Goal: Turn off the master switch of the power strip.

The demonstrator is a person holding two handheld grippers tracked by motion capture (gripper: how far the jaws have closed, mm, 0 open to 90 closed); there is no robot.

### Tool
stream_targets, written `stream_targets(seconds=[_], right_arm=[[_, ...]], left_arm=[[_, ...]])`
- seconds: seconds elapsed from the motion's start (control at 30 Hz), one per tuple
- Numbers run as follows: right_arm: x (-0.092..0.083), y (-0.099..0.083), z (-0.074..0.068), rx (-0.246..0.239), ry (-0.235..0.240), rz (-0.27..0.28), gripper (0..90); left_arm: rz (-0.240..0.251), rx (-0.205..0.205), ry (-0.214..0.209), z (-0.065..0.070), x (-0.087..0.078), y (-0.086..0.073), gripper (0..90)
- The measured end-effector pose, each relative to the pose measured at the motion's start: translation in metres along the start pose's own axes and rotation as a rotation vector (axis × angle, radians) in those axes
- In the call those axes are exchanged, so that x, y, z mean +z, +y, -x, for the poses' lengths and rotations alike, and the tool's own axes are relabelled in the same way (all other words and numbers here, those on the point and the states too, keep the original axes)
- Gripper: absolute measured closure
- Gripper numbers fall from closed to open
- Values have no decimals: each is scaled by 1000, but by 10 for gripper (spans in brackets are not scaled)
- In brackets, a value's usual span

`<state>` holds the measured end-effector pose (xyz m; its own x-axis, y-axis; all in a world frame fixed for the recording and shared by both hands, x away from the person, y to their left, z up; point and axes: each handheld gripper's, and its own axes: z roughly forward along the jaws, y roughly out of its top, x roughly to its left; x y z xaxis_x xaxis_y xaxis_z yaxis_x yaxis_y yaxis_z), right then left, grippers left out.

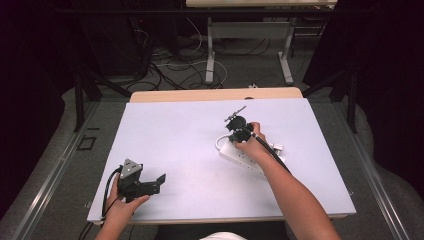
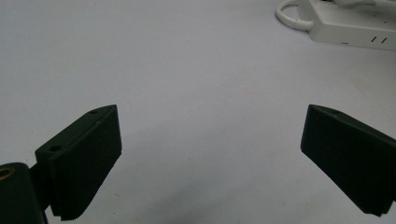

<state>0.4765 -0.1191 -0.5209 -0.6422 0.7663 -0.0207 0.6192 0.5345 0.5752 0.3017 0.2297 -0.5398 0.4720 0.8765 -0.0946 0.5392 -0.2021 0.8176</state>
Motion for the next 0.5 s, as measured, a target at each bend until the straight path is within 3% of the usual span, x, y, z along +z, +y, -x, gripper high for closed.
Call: stream_targets(seconds=[0.07, 0.1, 0.13, 0.17, 0.2, 0.27, 0.3, 0.37, 0.4, 0.5], right_arm=[[2, -1, 0, 18, 6, 31, 900], [-9, 3, 2, 7, -3, -123, 900], [-1, -1, 3, 38, 19, 12, 900], [-6, 1, 5, 36, 22, -63, 900], [-3, -1, 5, 49, 15, -3, 900], [-5, 0, 6, 67, 18, -5, 900], [-4, -2, 7, 54, 26, 24, 900], [-3, -3, 7, 58, 23, 36, 900], [-6, -2, 6, 77, 14, 1, 900], [-5, -3, 7, 73, 16, 16, 900]], left_arm=[[1, 1, -1, 0, 0, 0, 52], [2, 0, -1, 0, 0, 0, 52], [4, 0, -1, 0, 0, 0, 52], [4, -1, 0, 0, 0, 0, 52], [1, -5, -1, -1, 0, 0, 52], [-3, -4, 0, -1, 0, 0, 52], [-2, -5, 0, -1, 0, 0, 52], [1, -3, 0, 0, 0, 0, 52], [0, -3, 0, 0, 0, 0, 52], [2, -3, 1, 0, 0, 0, 52]])
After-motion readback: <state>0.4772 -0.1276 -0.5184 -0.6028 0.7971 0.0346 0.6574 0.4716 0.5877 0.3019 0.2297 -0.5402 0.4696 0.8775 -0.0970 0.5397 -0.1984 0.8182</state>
